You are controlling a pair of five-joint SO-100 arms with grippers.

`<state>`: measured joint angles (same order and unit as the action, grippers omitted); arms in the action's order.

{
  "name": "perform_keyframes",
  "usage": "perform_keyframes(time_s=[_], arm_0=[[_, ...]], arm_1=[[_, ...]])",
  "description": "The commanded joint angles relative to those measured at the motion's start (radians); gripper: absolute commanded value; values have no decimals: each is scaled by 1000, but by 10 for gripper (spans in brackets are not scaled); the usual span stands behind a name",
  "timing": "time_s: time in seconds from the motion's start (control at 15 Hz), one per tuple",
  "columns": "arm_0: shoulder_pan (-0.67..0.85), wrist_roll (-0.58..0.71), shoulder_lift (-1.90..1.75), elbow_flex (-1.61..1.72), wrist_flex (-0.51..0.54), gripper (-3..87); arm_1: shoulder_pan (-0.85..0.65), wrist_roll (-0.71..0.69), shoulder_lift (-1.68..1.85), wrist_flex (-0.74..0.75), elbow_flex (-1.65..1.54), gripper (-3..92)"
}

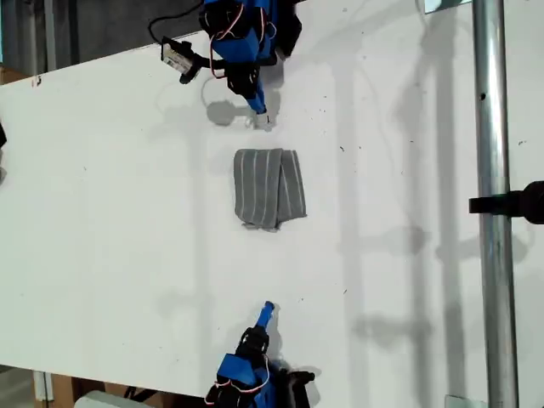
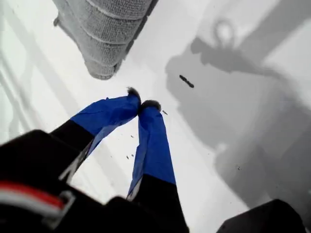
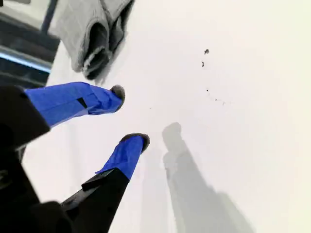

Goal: Grasp corners of a towel and fold twice.

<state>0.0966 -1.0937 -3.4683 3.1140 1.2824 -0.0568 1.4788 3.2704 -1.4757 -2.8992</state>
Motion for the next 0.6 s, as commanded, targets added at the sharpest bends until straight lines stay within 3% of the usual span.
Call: perform_keyframes(time_s=[0.0, 0.53], arm_0=[[11, 123, -5, 6, 5, 140], [11, 152, -5, 6, 2, 138]], arm_1=[[64, 6, 14, -15, 8, 66], [87, 6, 14, -15, 8, 66]])
